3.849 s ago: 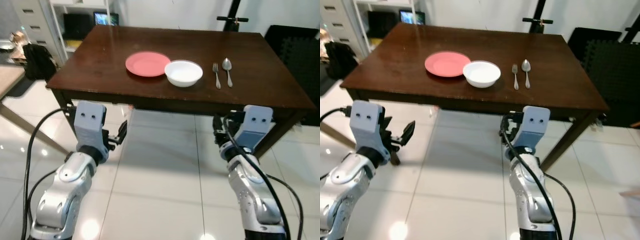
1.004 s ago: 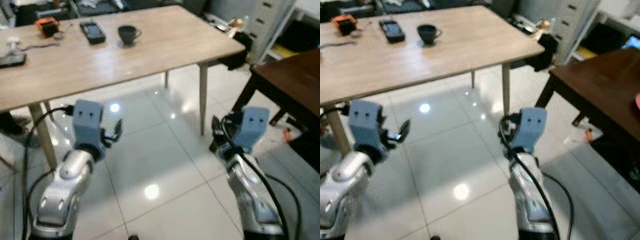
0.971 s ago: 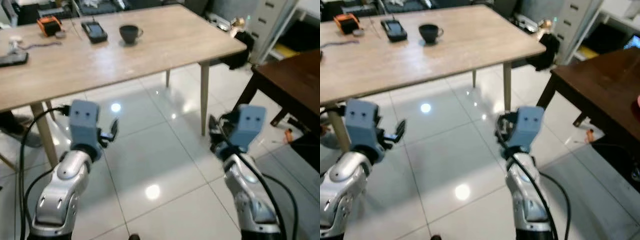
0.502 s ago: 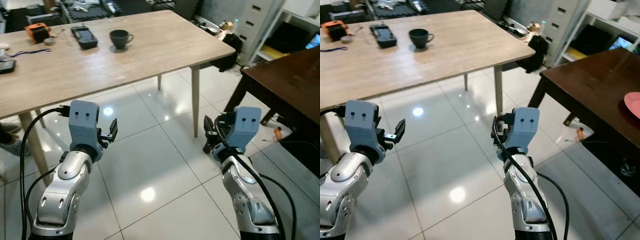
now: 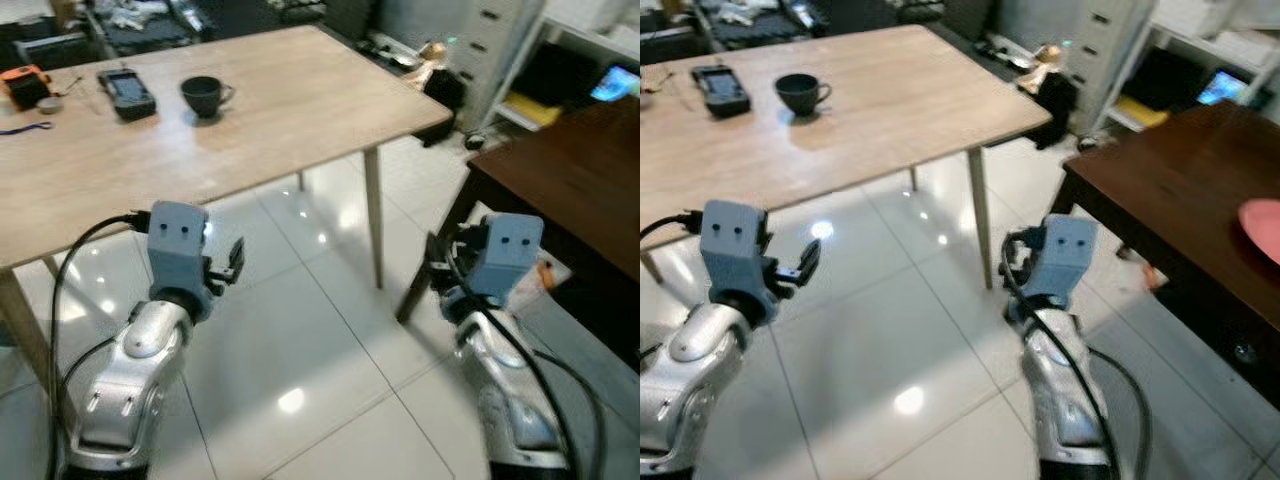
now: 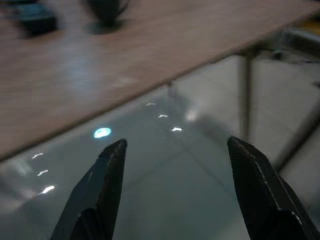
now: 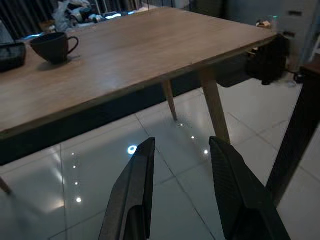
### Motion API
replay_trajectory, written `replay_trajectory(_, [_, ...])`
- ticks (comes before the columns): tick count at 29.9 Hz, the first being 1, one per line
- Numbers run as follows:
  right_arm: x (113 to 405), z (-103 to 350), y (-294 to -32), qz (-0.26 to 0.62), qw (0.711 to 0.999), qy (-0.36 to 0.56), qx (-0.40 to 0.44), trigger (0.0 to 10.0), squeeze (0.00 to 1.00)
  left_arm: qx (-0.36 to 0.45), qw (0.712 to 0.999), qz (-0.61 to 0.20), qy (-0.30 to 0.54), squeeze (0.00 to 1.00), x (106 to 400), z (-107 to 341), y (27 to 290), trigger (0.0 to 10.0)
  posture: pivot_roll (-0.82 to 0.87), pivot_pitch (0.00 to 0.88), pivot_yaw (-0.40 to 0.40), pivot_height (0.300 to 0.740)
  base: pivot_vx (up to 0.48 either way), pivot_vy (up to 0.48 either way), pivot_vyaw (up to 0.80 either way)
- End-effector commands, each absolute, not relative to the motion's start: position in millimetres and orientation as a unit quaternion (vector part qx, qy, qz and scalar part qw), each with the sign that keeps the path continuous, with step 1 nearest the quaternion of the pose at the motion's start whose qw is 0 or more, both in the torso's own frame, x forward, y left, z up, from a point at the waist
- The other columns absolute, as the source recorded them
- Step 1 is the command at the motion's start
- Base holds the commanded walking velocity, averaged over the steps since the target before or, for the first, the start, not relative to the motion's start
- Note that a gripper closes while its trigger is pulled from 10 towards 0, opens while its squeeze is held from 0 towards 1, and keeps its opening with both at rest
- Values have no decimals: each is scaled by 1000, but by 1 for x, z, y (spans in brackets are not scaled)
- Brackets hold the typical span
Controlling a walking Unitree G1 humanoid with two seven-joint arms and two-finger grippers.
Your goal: Setting the table
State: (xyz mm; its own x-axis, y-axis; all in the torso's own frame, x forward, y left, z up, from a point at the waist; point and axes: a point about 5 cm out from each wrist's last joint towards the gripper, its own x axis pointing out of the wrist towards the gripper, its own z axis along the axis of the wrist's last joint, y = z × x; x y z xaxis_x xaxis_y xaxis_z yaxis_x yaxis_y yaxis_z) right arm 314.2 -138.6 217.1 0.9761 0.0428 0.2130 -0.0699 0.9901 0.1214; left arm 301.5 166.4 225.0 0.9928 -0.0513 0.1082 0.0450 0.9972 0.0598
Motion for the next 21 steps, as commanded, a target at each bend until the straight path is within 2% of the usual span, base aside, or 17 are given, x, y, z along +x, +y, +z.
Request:
replay_trajectory(1, [313, 213, -147, 12, 993, -99, 66, 10000, 0, 29, 998, -31, -45, 0, 301, 220, 163, 10000, 82, 180, 44, 740, 480, 0, 0])
replay_trajectory(6, [313, 212, -147, 10, 993, -98, 67, 10000, 0, 28, 998, -30, -45, 0, 301, 220, 163, 10000, 82, 180, 44, 740, 480, 0, 661])
replay_trajectory(12, [313, 213, -147, 15, 992, -101, 68, 10000, 0, 27, 998, -30, -45, 0, 301, 220, 163, 10000, 82, 181, 44, 740, 477, 0, 0])
replay_trajectory(21, [313, 214, -146, 17, 992, -103, 67, 10000, 0, 26, 998, -30, -45, 0, 301, 220, 163, 10000, 83, 182, 44, 740, 475, 0, 799])
